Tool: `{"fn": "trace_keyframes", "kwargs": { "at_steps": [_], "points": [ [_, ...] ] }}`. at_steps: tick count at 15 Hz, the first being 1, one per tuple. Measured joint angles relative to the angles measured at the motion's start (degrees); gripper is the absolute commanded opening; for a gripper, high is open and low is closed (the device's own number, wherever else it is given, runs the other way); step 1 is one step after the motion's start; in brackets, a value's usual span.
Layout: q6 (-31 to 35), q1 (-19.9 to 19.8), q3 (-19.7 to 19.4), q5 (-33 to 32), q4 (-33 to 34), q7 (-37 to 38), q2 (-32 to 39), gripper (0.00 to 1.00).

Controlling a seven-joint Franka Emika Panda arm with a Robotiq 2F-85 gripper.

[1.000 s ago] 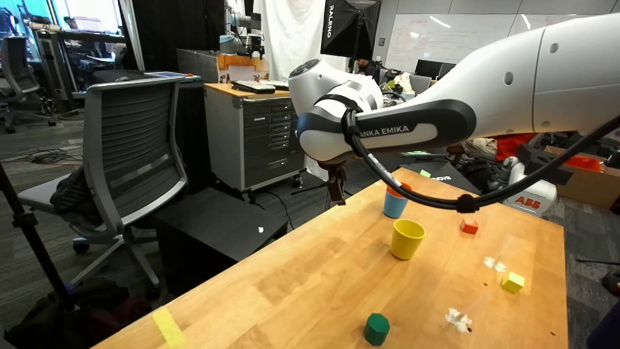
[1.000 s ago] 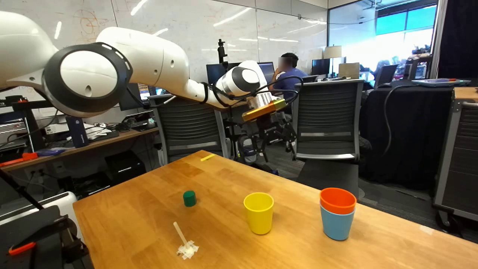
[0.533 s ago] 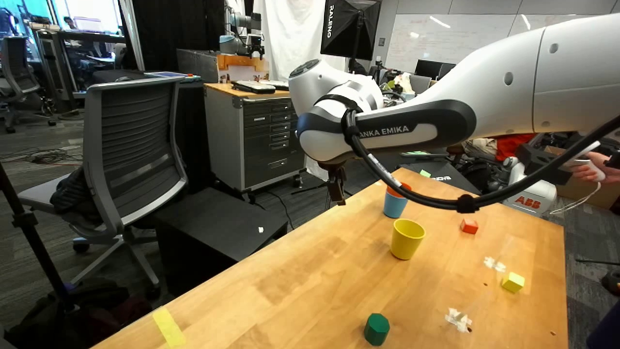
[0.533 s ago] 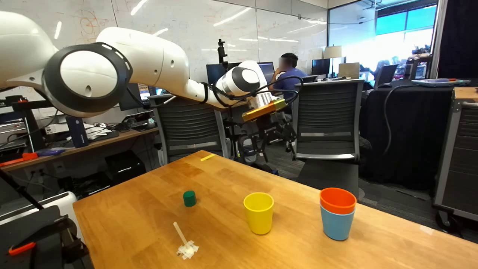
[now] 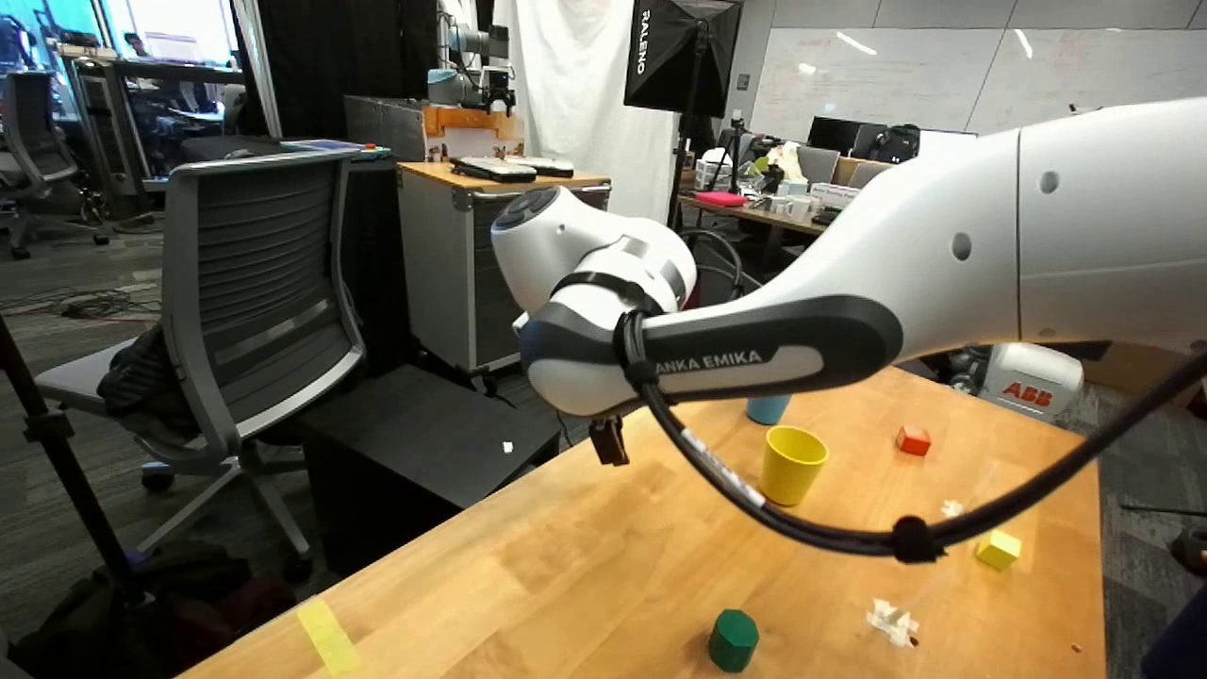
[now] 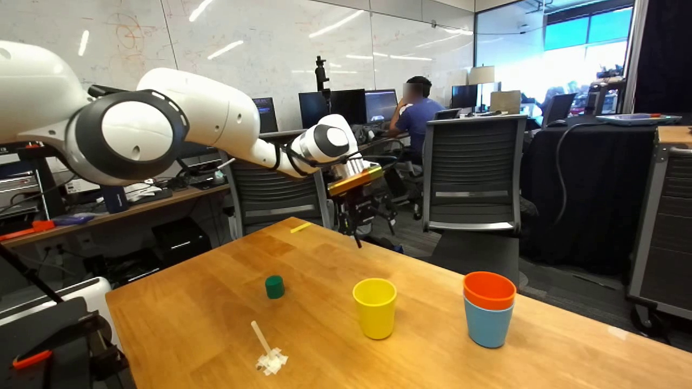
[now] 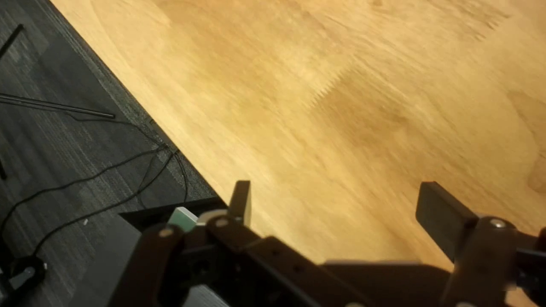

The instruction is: Stack the orange cup on top of the blue cup then stack the yellow cup on top of the orange cup

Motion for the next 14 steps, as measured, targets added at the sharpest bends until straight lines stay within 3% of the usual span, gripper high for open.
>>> {"fn": "trace_keyframes", "kwargs": {
  "at_steps": [5, 14],
  "points": [
    [3.72, 2.86, 0.09, -1.61, -3.67, 0.01, 0.94, 1.0],
    [5.83, 2.49, 0.11, -2.66, 0.42, -0.82, -0.64, 1.0]
  ]
}}
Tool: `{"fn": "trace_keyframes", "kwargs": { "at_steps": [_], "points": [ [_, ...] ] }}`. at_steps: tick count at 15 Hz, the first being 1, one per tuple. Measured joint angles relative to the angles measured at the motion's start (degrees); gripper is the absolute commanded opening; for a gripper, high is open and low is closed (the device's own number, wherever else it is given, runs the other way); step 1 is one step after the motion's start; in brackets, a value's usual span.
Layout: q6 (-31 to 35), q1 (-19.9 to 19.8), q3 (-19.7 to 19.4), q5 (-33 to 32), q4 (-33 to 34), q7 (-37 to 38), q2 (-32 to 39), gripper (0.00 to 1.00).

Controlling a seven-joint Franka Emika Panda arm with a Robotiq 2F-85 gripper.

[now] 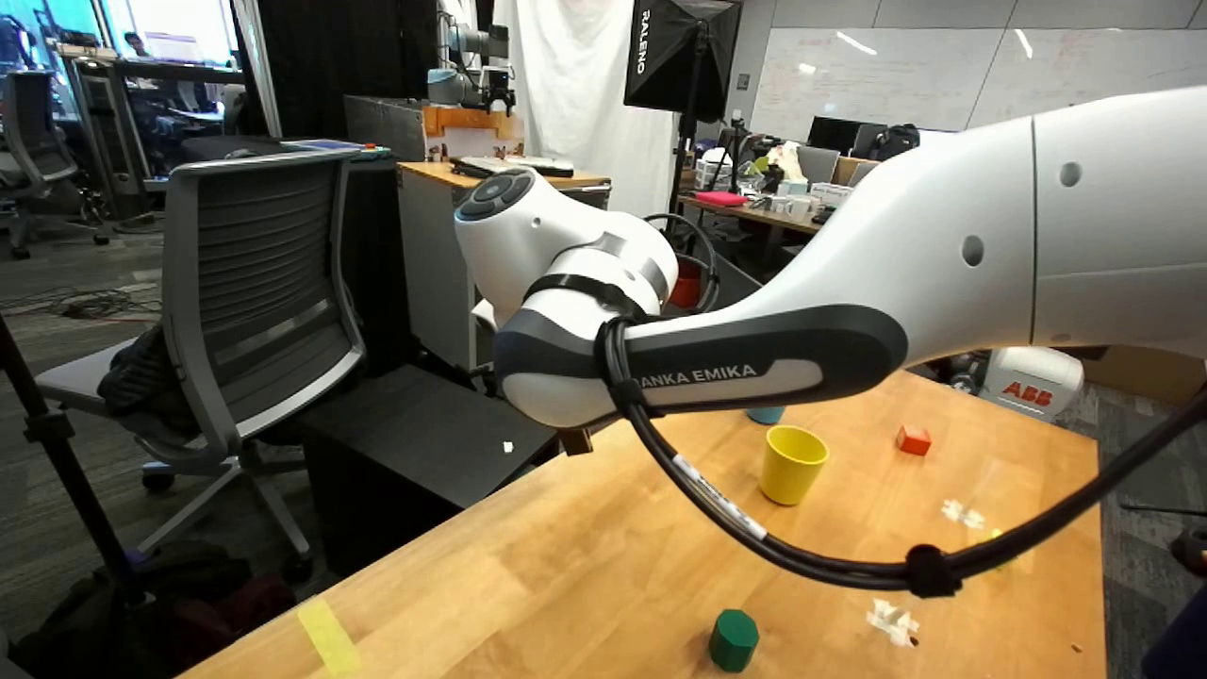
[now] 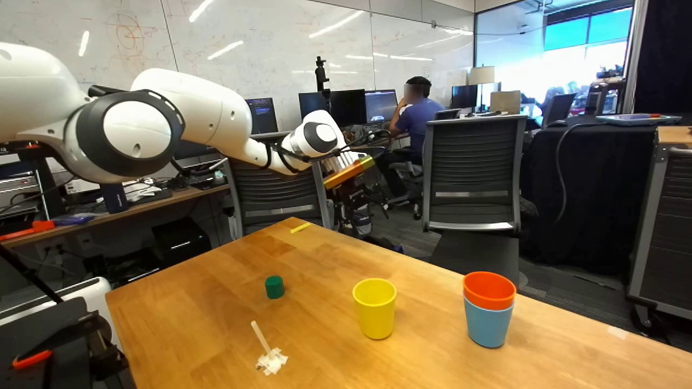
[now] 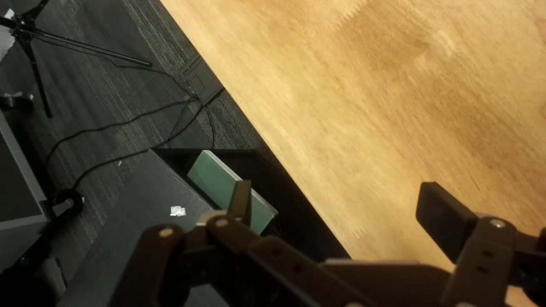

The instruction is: Stack the orange cup on top of the blue cup then stack the yellow cup on top of the orange cup

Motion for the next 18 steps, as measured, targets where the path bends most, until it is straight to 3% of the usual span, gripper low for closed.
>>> {"fn": "trace_keyframes", "kwargs": {
  "at_steps": [5, 10, 18],
  "points": [
    [0.76, 0.06, 0.44, 0.02, -0.22, -3.2, -0.04, 1.0],
    [8.09, 0.06, 0.32, -0.01, -0.1, -4.03, -0.05, 1.0],
    [8.51, 0.05, 0.31, -0.01, -0.1, -4.03, -0.05, 1.0]
  ]
}}
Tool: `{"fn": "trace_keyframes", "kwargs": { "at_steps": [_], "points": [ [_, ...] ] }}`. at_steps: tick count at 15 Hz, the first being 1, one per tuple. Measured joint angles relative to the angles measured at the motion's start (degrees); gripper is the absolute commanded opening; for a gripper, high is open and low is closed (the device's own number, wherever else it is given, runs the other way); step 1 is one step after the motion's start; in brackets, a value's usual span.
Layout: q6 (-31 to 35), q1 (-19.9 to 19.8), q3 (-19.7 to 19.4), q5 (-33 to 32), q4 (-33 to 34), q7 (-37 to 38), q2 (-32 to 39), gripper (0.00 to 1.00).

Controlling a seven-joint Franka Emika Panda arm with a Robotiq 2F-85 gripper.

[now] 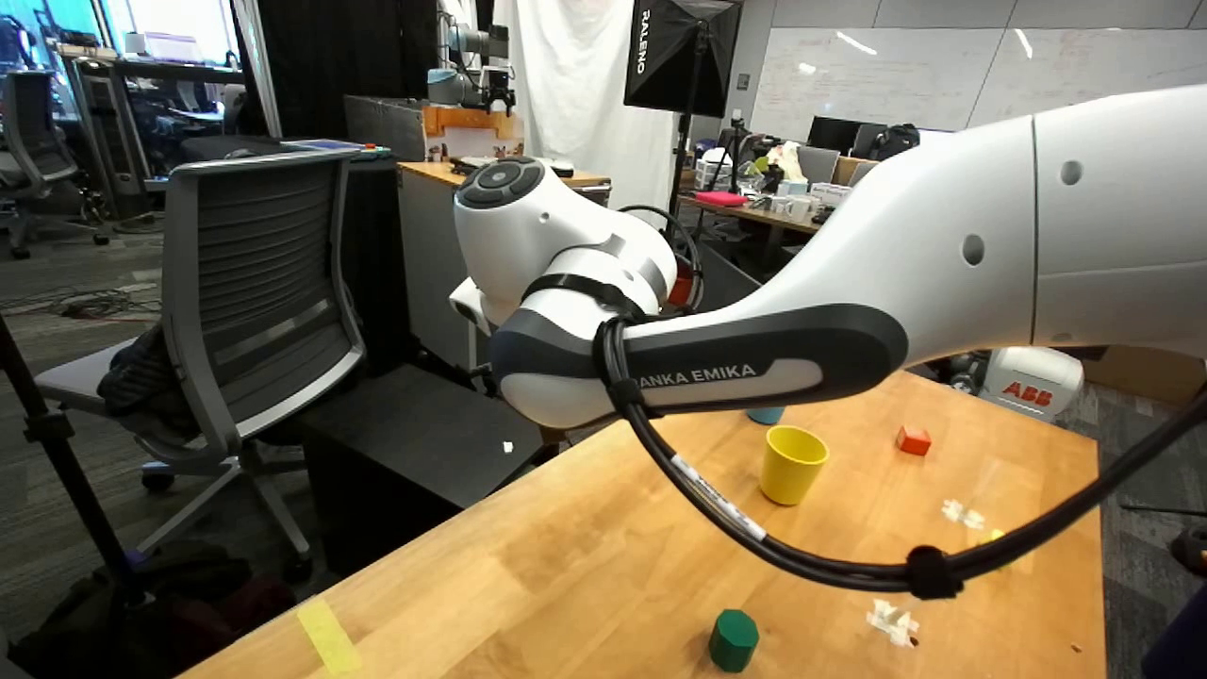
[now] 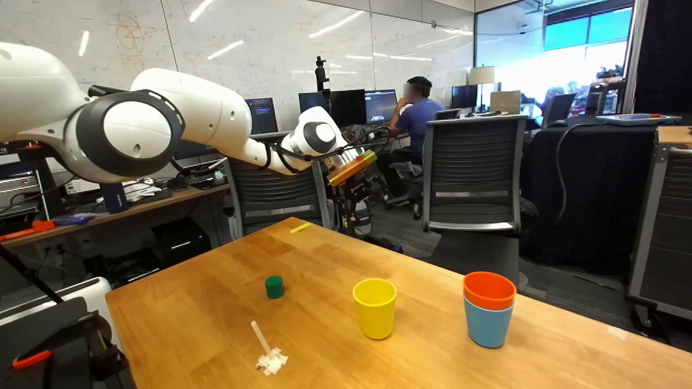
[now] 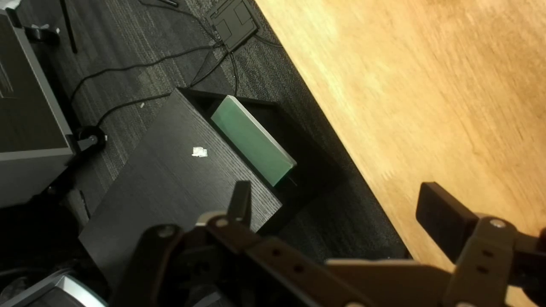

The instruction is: Stack the orange cup on top of the blue cup then stack the yellow cup on top of the orange cup

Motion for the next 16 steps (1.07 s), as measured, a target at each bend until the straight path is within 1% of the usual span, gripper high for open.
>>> {"fn": "trace_keyframes", "kwargs": {
  "at_steps": [8, 11, 16],
  "points": [
    [0.1, 0.12, 0.0, 0.0, 0.03, 0.2, 0.09, 1.0],
    [1.33, 0.62, -0.09, 0.0, 0.11, 0.56, -0.29, 1.0],
    [4.74, 3.3, -0.94, -0.04, 0.22, 5.9, -0.5, 1.0]
  ]
}}
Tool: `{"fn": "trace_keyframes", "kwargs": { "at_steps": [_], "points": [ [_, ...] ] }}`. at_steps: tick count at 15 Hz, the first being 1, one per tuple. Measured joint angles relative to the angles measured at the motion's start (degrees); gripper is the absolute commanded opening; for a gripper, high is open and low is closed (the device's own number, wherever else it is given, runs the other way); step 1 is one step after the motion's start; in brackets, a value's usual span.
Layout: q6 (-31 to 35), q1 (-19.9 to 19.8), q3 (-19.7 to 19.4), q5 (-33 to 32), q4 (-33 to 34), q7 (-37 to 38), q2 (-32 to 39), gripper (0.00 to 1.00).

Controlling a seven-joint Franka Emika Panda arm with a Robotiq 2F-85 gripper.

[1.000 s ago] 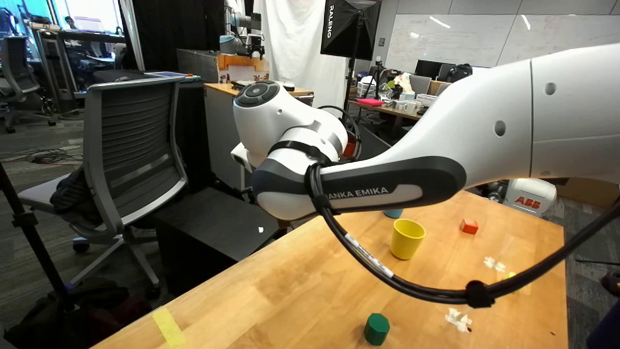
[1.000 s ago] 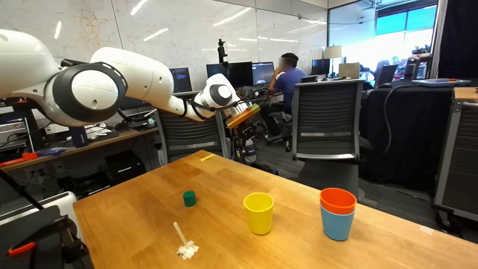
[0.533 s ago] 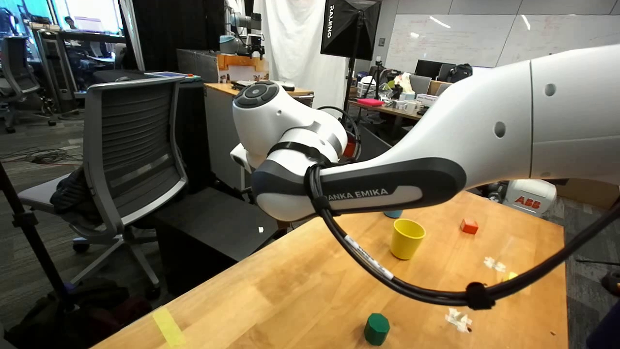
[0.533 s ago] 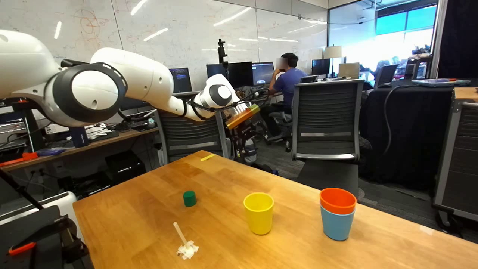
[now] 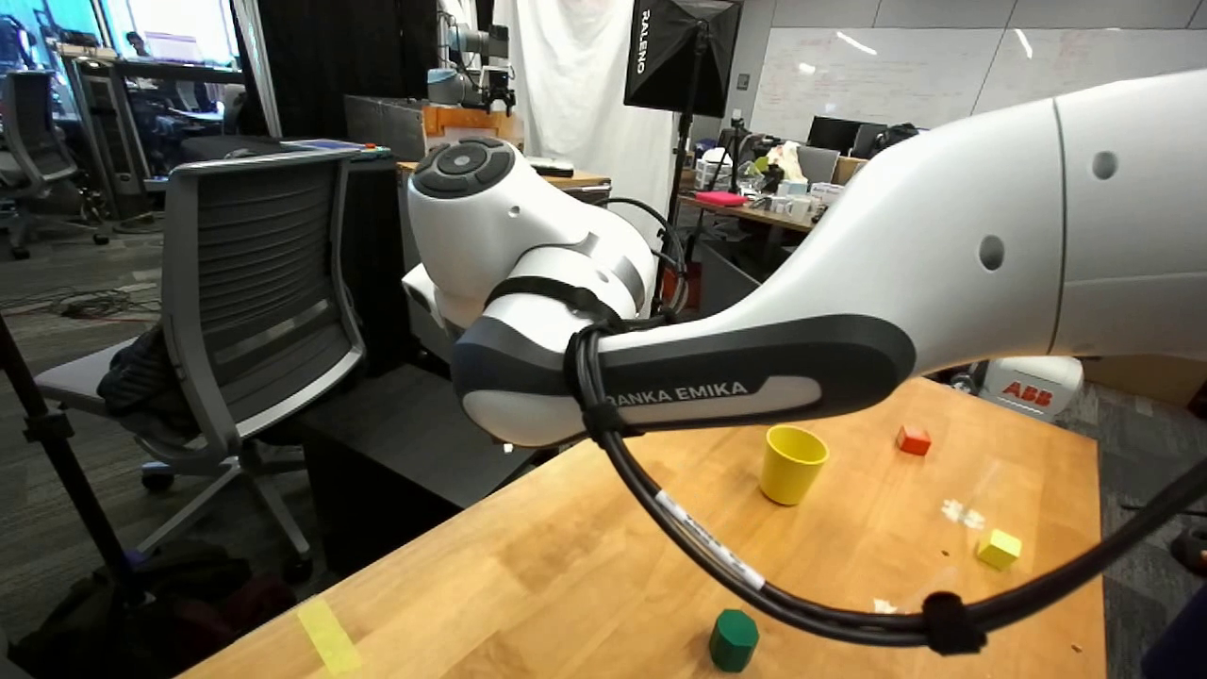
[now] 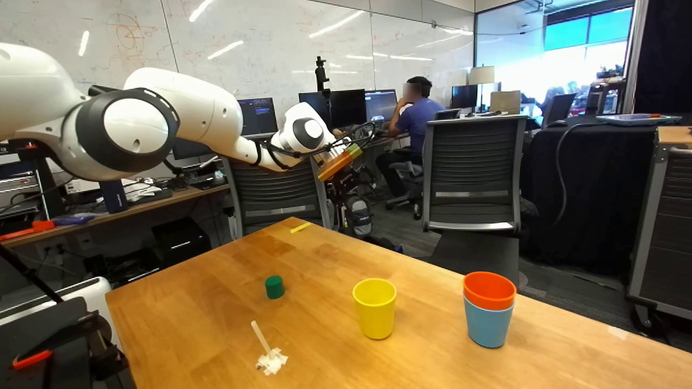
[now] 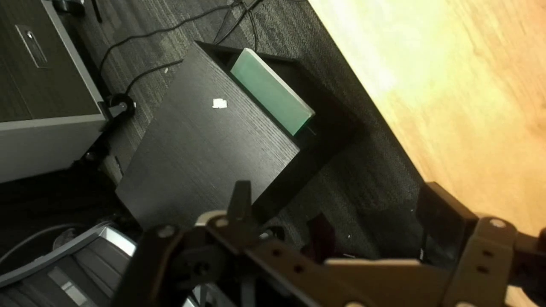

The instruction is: Stack the orange cup on top of the blue cup then stack the yellow cup on top of the orange cup

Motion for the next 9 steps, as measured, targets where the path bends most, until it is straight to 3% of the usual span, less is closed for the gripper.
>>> {"fn": "trace_keyframes", "kwargs": {
  "at_steps": [9],
  "points": [
    [1.8, 1.9, -0.45, -0.02, 0.02, 3.85, -0.16, 1.0]
  ]
}}
